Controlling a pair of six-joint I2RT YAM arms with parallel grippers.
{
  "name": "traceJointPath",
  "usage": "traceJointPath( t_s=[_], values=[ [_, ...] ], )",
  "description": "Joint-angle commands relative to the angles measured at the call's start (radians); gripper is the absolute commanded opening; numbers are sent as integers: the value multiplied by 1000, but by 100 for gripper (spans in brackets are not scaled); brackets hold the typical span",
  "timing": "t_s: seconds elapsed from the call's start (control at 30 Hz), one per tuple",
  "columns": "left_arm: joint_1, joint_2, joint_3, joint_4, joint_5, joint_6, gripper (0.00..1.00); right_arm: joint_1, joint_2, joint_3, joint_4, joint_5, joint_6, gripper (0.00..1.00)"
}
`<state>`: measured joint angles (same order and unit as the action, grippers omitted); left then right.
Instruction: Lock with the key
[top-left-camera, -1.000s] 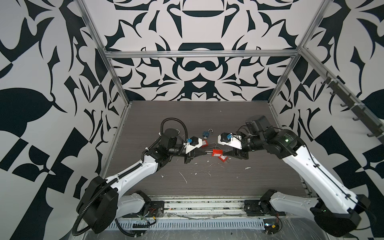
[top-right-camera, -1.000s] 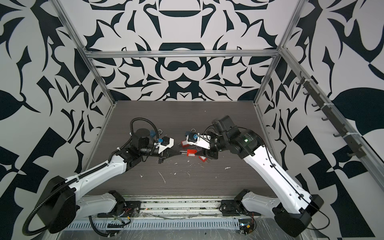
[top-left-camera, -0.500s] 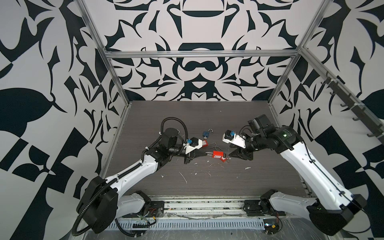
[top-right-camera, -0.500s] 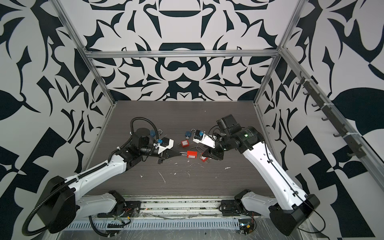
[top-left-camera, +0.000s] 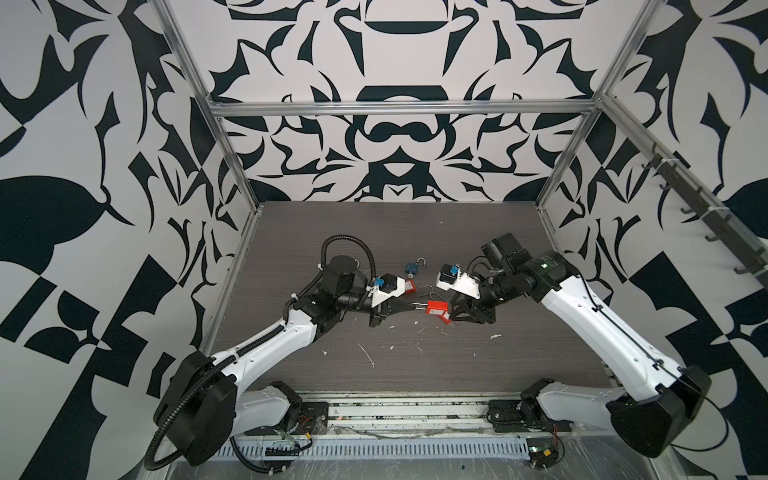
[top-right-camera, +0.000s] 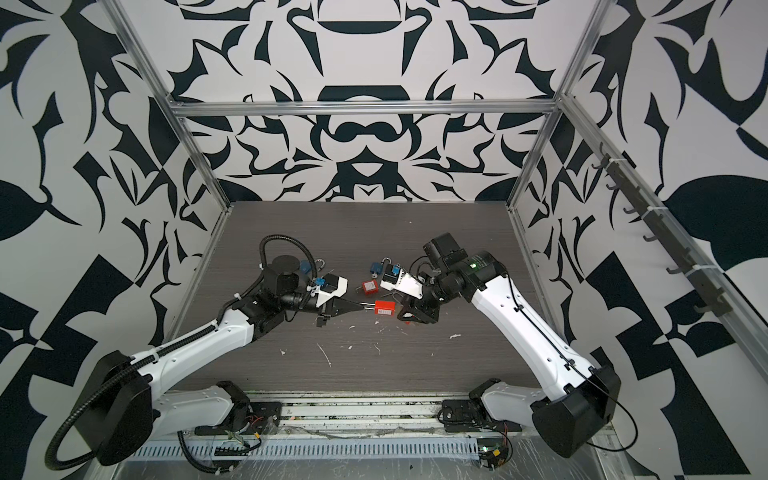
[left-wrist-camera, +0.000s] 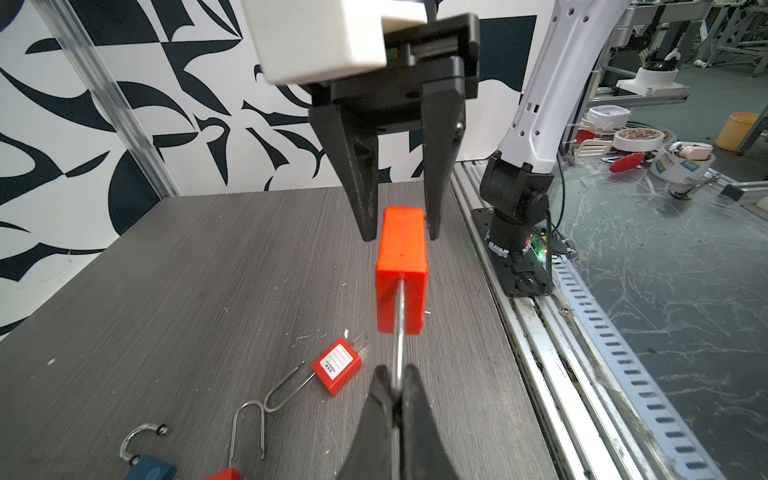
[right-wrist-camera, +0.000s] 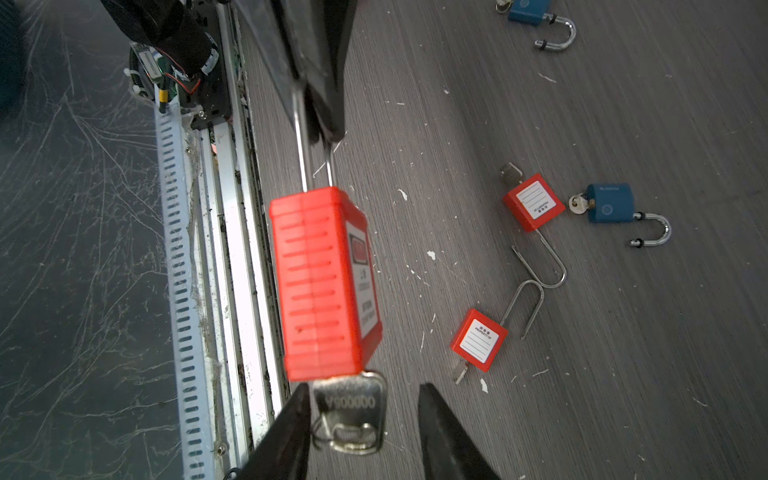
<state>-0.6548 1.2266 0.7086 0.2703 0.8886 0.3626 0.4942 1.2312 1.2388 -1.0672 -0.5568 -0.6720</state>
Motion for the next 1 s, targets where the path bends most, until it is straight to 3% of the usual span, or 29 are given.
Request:
traceJointPath(
  t_s=[0.0,0.17,0.27,0.57,0.83,0.97],
  values=[
    [-6,14,26,55,33,-22,0,9,-40,-51,121,50,5,43],
    [-12,26,25,73,33,-36,0,62,-126,-185,365,198,0,47],
    [-11,26,23,73,27,-37,0,75,-162,-214,396,214,-34,52],
    [-11,16,21,62,14,-28,0,75,-177,-81,104,196,-85,54],
    [-20,10,26,17,-6,-4,0,91,-136,-30,78,171,-65,52],
    [-26,4,26,13,-18,-6,0,102,-143,-49,151,182,-55,45]
  ],
)
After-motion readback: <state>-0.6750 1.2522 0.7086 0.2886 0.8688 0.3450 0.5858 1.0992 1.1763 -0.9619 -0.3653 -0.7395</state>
